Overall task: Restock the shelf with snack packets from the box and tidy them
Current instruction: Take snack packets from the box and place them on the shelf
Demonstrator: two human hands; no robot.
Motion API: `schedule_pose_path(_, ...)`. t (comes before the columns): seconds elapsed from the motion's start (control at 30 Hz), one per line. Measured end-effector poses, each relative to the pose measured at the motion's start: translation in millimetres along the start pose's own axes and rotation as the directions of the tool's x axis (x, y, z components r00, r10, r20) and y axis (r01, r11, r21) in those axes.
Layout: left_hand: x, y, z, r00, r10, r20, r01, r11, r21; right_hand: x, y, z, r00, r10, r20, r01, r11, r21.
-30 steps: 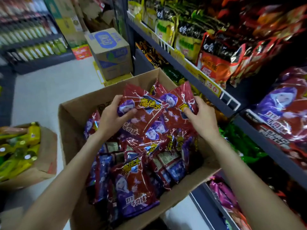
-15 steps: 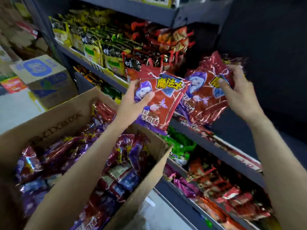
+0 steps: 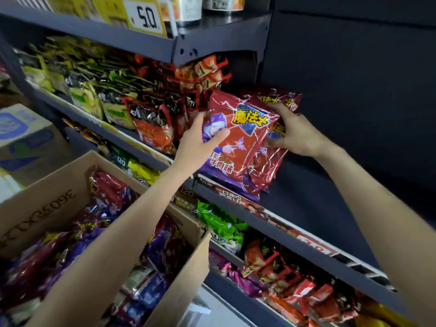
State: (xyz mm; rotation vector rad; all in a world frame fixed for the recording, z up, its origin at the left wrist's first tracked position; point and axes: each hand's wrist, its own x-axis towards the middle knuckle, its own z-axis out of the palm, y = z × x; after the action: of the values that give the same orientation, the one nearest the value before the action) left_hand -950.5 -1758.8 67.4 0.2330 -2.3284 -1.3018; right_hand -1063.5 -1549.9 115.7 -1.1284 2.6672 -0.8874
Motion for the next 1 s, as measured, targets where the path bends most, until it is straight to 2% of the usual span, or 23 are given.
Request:
schedule_pose_path(0.2, 5, 4, 24, 0.999, -0.004, 0.043, 0.004, 1.000, 0.003, 13, 20, -17, 0.996, -0.077, 0.040, 0.074, 0.995, 0.059)
schedule_pose_path(0.3, -4, -3, 28, 0.993, 0.002, 0.122, -0.013, 0.996, 0.085, 6, 26, -20, 0.996, -0.058, 0.071, 0.034, 0.952, 0.303)
schedule_pose_path(0.37, -11, -9, 31, 0.991, -0.008, 0.136, -0.005, 0.996, 0.095, -2, 27, -23, 0.995, -0.011, 0.099, -0.044, 0.842, 0.538)
schedule_pose_path(0.43, -17, -14, 33, 0.994, -0.005, 0.112, -0.008, 0.993, 0.114, -10, 28, -25, 0.995, 0.005, 0.101, -0.071, 0.752, 0.656)
schedule_pose_path(0.47, -19, -15, 33, 0.995, -0.008, 0.100, -0.005, 0.992, 0.125, -14, 27, -24, 0.996, -0.001, 0.092, -0.059, 0.759, 0.649)
schedule_pose_path(0.53, -24, -15, 33, 0.997, -0.026, 0.072, 0.018, 0.993, 0.115, -20, 21, -19, 0.995, -0.035, 0.090, -0.019, 0.844, 0.537)
schedule_pose_path(0.6, -28, -18, 34, 0.998, -0.041, 0.050, 0.038, 0.998, 0.055, -21, 15, -10, 0.992, -0.084, 0.098, 0.042, 0.927, 0.372)
schedule_pose_path(0.67, -34, -18, 33, 0.998, -0.047, 0.050, 0.048, 0.999, -0.026, -20, 11, -2, 0.990, -0.111, 0.091, 0.081, 0.954, 0.289)
schedule_pose_path(0.83, -39, -22, 31, 0.995, -0.051, 0.087, 0.054, 0.998, -0.028, -12, 0, 7, 0.988, -0.105, 0.116, 0.068, 0.955, 0.288)
schedule_pose_path(0.93, -32, -21, 33, 0.992, -0.083, 0.096, 0.084, 0.996, -0.010, -5, -1, 8, 0.988, -0.048, 0.145, 0.005, 0.959, 0.284)
schedule_pose_path(1.0, -25, -18, 35, 0.991, -0.094, 0.097, 0.094, 0.996, 0.003, -2, 1, 7, 0.995, -0.008, 0.101, -0.018, 0.968, 0.251)
